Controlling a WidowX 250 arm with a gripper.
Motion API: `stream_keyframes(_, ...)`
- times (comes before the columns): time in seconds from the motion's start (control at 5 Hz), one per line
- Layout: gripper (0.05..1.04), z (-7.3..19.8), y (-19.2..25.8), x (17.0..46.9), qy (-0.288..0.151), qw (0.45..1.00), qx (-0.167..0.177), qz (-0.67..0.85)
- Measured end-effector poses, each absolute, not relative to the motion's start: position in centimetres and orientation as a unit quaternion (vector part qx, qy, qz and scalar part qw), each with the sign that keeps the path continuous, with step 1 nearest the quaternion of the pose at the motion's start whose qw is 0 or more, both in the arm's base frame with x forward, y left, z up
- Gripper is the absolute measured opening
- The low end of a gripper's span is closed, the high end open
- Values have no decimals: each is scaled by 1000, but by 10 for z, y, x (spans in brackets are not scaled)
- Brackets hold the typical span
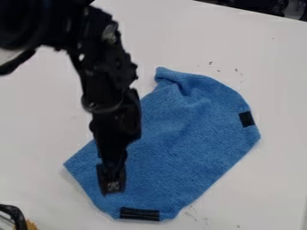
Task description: Folded the blue clothfrom bottom to top
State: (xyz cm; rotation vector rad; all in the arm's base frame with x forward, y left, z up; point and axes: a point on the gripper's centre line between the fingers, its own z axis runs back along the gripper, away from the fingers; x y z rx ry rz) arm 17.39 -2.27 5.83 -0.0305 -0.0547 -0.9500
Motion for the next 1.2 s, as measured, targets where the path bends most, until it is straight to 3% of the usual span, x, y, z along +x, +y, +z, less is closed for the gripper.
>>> stream_keyframes(0.4, 1001, 48, -45, 156, -95, 850, -18, -518)
stream_keyframes(0.8, 1001, 26, -59, 159, -68, 833, -9, -549)
stream_keyframes(1.2, 1001, 3, -59, 163, -84, 844, 22, -530)
